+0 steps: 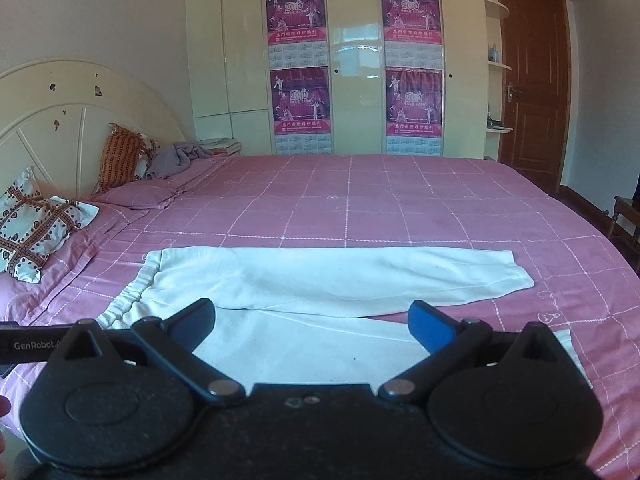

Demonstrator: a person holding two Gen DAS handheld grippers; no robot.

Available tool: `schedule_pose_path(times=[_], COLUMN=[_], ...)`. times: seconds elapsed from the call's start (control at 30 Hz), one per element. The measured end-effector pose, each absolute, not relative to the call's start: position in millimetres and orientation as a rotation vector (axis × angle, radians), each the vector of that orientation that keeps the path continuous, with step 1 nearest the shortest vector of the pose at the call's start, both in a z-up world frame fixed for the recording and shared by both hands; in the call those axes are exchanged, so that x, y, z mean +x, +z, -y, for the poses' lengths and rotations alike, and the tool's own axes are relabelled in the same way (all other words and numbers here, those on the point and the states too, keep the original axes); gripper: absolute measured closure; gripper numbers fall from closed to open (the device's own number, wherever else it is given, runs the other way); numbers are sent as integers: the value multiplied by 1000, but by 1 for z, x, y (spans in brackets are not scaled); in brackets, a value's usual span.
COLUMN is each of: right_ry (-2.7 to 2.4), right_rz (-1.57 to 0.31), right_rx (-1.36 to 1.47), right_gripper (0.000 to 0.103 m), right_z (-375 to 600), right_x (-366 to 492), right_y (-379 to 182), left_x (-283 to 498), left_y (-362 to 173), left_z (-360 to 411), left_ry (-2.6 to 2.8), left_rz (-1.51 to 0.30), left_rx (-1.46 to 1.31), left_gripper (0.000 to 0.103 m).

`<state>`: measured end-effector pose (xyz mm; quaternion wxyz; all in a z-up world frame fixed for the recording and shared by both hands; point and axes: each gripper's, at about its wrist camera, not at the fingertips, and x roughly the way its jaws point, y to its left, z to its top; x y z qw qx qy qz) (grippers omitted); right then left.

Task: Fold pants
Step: 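Move both tools toward the waistband of the cream sweatpants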

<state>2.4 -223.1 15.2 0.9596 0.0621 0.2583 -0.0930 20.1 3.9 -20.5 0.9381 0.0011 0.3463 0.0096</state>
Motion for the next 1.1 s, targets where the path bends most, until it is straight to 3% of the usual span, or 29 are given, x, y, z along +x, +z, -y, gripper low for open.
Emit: schedule_pose_path(times=[1.1], right_ry=[-232], right_rz=[-483], right_rx=[44], right_gripper=[0], right_z=[223], right_x=[14], right_y=[30], left_x=[23], left_y=[-3], left_z=[-1], left_ry=[53], left_rz=[-675], left_rx=[28], left_gripper=[0])
